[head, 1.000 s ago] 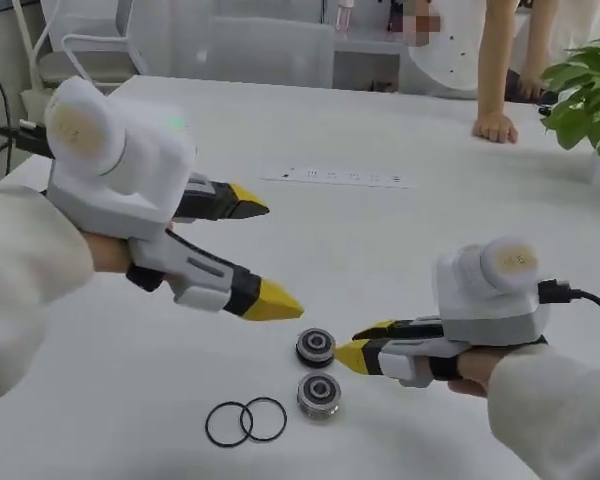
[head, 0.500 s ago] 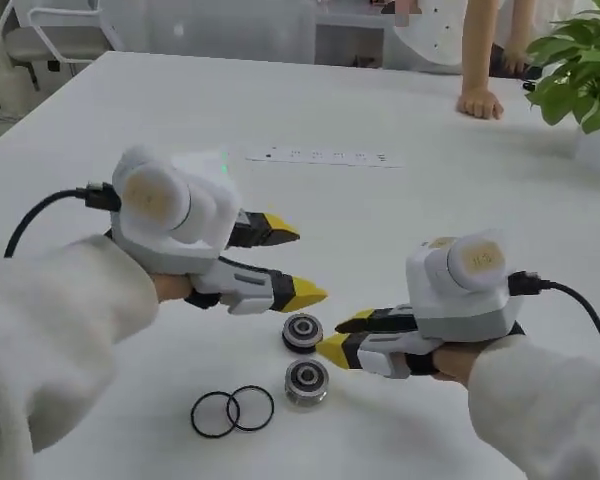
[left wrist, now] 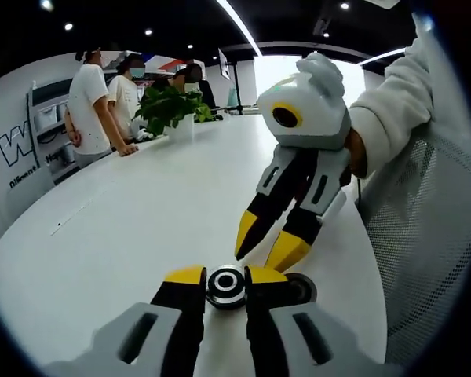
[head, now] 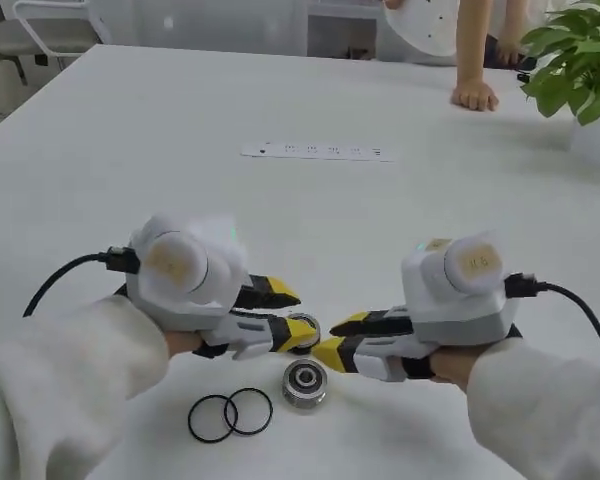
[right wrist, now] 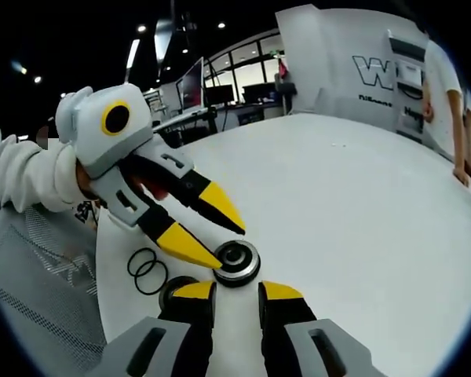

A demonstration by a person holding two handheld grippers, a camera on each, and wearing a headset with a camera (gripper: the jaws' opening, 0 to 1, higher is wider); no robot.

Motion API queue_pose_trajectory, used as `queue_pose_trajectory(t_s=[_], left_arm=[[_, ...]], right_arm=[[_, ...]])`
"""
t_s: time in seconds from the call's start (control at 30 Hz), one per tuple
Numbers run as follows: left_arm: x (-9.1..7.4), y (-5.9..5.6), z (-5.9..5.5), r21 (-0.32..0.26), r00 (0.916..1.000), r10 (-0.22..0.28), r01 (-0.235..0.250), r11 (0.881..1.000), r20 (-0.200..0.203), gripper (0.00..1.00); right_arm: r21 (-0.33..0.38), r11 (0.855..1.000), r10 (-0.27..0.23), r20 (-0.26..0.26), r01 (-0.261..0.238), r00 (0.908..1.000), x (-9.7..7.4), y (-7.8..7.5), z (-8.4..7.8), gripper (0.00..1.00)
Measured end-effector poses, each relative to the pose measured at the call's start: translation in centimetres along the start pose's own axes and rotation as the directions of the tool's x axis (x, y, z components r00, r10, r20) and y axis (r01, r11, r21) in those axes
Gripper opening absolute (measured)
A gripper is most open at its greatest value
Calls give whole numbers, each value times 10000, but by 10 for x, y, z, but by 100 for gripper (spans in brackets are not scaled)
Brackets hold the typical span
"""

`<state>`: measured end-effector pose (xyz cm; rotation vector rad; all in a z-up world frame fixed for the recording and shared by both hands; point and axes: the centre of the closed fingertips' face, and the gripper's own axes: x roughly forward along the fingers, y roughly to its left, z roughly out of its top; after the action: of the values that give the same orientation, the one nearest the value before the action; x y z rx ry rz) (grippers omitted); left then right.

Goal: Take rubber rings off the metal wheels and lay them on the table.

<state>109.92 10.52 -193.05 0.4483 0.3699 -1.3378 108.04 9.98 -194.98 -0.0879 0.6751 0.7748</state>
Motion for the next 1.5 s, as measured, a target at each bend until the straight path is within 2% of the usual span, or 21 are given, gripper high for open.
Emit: queue_pose_trajectory(t_s=[0.1, 0.13, 0.17, 0.3, 0.47, 0.53, 0.67, 0.8, 0.9, 1.07, 1.4, 1.43, 1.5], left_arm=[[1, 0, -11, -47, 9994, 39, -41, 10000, -350, 12], [1, -1, -6, -370, 10000, 10, -10, 9993, -9, 12], [1, 0, -9, -544, 9998, 25, -35, 9985, -183, 11], [3, -1, -7, -914, 10000, 16, -13, 9958, 32, 10], [2, 0, -8, -958, 9999, 131, -120, 9953, 106, 7], [2, 0, -8, -1154, 9997, 187, -171, 9932, 127, 7], [2, -4, -8, -1399, 9998, 1, 26, 9902, 187, 7], [3, -6, -7, -1353, 9998, -57, 84, 9908, 205, 7], [3, -7, -7, -1343, 9997, -71, 100, 9909, 214, 7], [3, -6, -7, -1316, 9998, -51, 78, 9913, 213, 7], [3, -5, -7, -1228, 9998, -17, 44, 9924, 218, 7], [3, -5, -7, -1258, 9998, 14, 12, 9921, 208, 7], [3, -4, -7, -1285, 9998, 64, -39, 9917, 189, 8]], right_arm=[[-47, 10000, 16, -58, -16, 10000, 0, 1, -2, 19], [-64, 10000, 5, -63, -6, 10000, 0, 1, -2, 19], [-63, 10000, -1, -57, 0, 10000, 0, 1, -2, 19], [-39, 10000, -3, -77, 3, 10000, 0, 1, -2, 19], [-97, 9999, 33, -52, -33, 10000, 1, 2, -2, 19], [-200, 9998, -30, -84, 29, 10000, 1, 1, -2, 19], [-395, 9991, -139, -62, 136, 9999, 2, 0, -2, 21], [-622, 9978, -222, -54, 218, 9997, 5, -1, -2, 21], [-923, 9956, -212, -244, 189, 9995, 8, 1, -6, 20], [-1385, 9902, -216, -139, 195, 9997, 8, 1, -2, 22], [-2122, 9772, -102, -327, 31, 9994, 6, 1, -2, 15], [-2168, 9762, -134, -427, 38, 9990, 6, 0, -4, 13], [-2225, 9748, -234, -431, 132, 9988, 5, -3, -4, 1]])
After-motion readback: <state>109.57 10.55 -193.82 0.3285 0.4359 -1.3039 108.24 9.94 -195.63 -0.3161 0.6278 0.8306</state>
